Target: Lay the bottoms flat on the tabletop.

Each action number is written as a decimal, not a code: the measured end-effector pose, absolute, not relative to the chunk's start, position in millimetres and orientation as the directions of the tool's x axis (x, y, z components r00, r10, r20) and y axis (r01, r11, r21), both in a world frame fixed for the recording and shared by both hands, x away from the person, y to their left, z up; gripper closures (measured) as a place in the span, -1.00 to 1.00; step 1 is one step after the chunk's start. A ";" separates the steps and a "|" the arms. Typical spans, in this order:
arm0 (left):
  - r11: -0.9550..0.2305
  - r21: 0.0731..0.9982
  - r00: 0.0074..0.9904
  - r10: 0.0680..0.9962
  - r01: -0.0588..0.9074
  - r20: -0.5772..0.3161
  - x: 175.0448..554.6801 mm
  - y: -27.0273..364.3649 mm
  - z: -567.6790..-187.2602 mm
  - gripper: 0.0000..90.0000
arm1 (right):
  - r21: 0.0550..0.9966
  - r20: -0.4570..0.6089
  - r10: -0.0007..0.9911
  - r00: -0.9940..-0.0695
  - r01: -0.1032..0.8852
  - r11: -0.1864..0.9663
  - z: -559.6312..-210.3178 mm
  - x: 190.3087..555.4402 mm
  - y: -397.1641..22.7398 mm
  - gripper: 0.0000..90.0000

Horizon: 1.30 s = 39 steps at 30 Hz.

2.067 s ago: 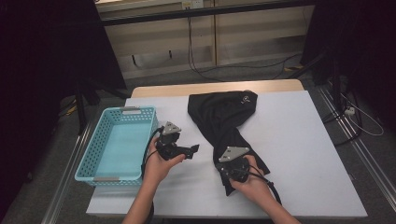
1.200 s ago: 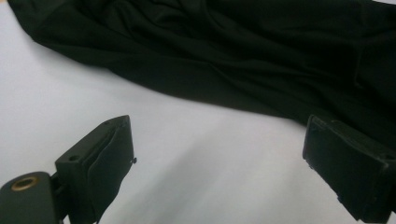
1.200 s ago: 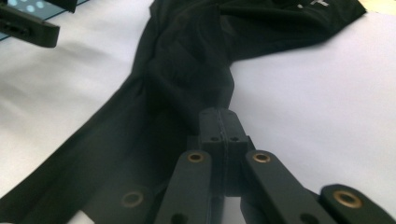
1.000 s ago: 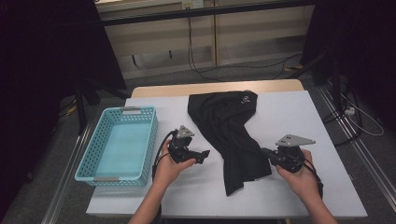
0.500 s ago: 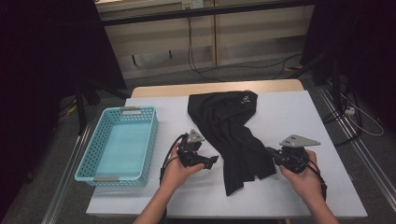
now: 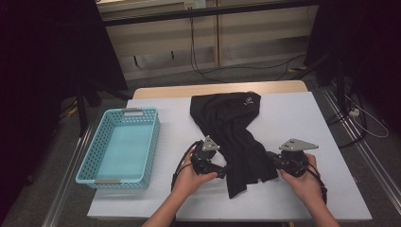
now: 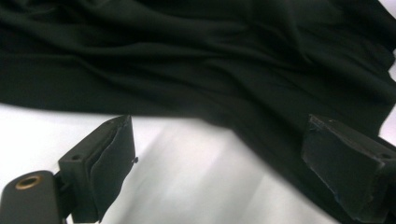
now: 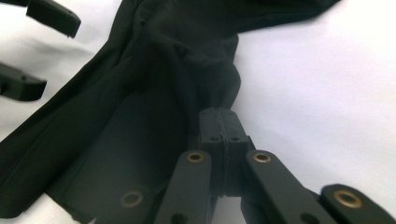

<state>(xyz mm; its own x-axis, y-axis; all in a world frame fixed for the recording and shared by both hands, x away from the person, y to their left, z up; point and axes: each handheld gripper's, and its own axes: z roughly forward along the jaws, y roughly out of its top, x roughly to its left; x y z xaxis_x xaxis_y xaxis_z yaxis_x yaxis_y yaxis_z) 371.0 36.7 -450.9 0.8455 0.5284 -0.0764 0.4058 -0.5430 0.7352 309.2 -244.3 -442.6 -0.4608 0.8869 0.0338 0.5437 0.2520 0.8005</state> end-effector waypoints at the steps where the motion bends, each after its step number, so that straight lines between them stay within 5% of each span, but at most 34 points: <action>1: -0.542 0.737 0.848 0.525 0.404 -0.079 369.7 34.7 -451.0 -0.73 | 0.804 0.035 0.887 -0.460 0.540 0.249 -442.2 309.5 -244.9 1.00; 12: -0.552 0.735 0.866 0.490 0.394 -0.096 362.0 24.4 -457.8 -0.38 | 0.807 0.043 0.888 -0.458 0.539 0.239 -445.6 309.0 -242.7 1.00; 24: -0.571 0.733 0.881 0.467 0.370 -0.081 358.3 19.5 -461.1 -0.26 | 0.809 0.046 0.888 -0.458 0.539 0.236 -447.6 310.6 -241.0 1.00; 29: -0.590 0.726 0.887 0.458 0.353 -0.060 355.8 18.5 -459.7 0.09 | 0.808 0.043 0.886 -0.461 0.538 0.240 -447.7 310.3 -240.5 1.00; 32: -0.567 0.723 0.884 0.448 0.395 -0.131 353.8 18.7 -459.2 0.62 | 0.811 0.052 0.885 -0.462 0.537 0.233 -447.6 310.6 -240.5 1.00; 39: -0.556 0.707 0.873 0.453 0.436 -0.182 354.9 20.2 -458.2 0.95 | 0.813 0.060 0.885 -0.462 0.537 0.225 -447.0 311.1 -242.2 1.00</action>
<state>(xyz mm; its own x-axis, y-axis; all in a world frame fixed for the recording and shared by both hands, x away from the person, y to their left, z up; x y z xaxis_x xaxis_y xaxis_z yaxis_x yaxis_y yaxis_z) 354.9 20.2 -458.2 0.8726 0.4531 -0.1822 0.4364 -0.5561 0.7073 311.1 -242.2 -447.0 -0.4620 0.8849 0.0596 0.5367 0.2255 0.8131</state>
